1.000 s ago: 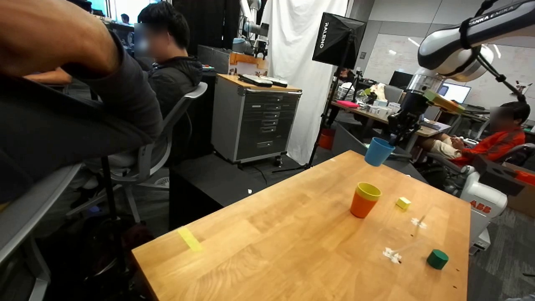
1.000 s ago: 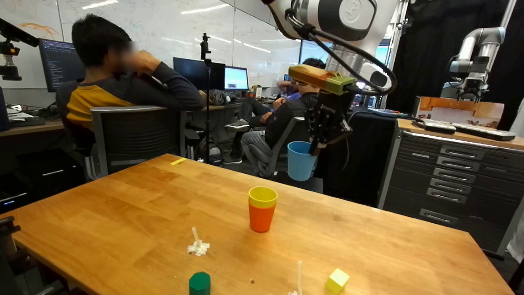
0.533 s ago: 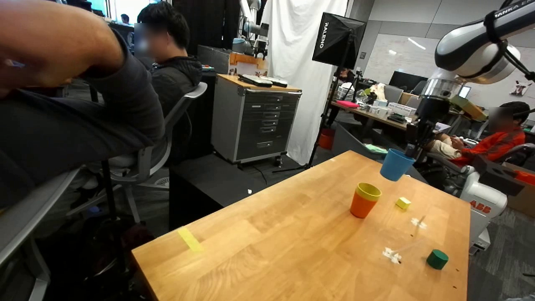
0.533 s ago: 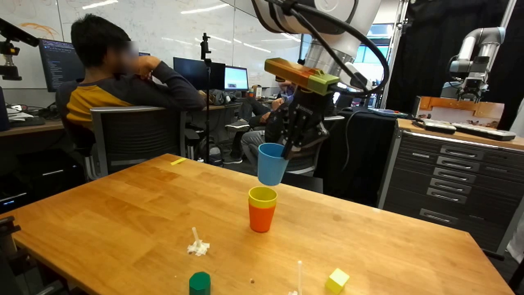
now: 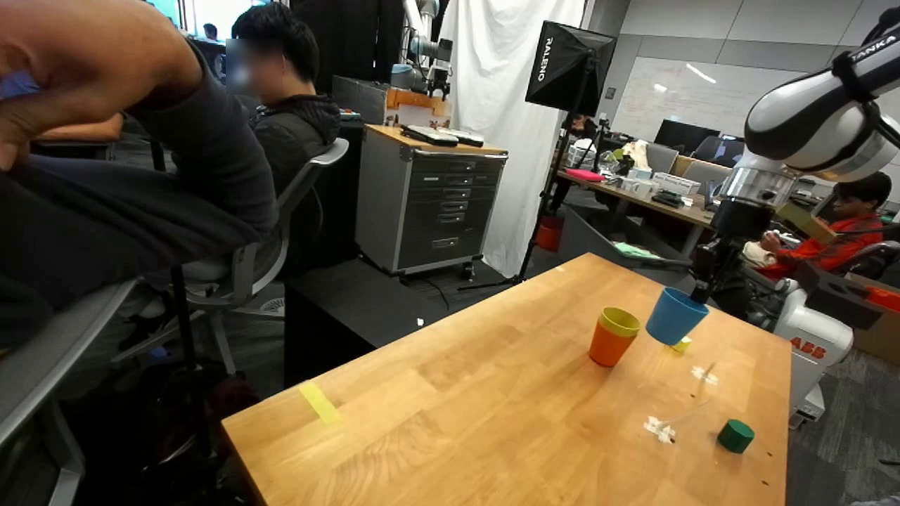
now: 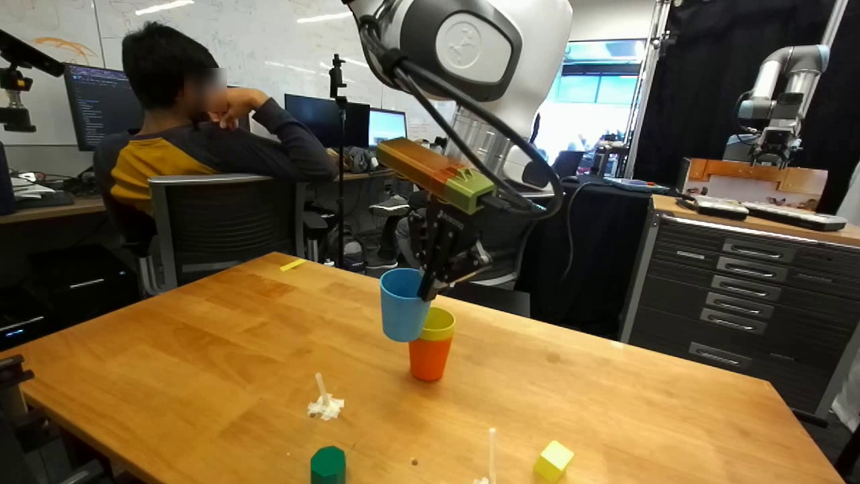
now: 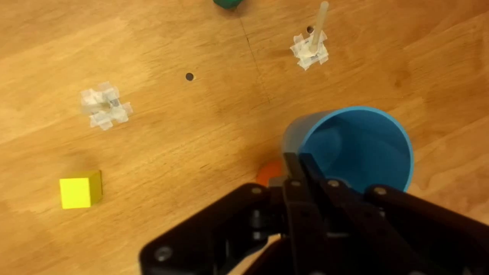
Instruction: Stack up the cups
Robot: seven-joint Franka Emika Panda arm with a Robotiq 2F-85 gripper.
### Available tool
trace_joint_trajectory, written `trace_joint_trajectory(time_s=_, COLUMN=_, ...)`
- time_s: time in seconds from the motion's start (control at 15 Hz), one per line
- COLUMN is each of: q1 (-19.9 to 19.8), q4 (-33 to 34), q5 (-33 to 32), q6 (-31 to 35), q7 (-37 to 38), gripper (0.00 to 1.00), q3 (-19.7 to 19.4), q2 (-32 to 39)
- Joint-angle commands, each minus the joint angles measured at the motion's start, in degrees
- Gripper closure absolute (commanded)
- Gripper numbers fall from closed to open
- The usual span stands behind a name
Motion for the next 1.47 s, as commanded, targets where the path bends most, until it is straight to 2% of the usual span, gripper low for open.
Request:
trace_joint_trajectory(time_s=0.0, q1=0.2, q4=-4.0, q5=3.5, q6=3.2, q7=-1.8, gripper=0.99, q3=0.6, q2=-3.7)
trace_joint_trajectory(time_s=0.6, q1=0.4, q4=-1.6, q5=6.4, q6=2.2, q7=-0.4, gripper=0.99, q3=-0.2, q2=-5.3)
trace_joint_trajectory(time_s=1.4, q1=1.9, q4=7.2, q5=5.3, q6=3.8, q7=6.9, gripper=0.99, q3=-0.4, q2=2.1)
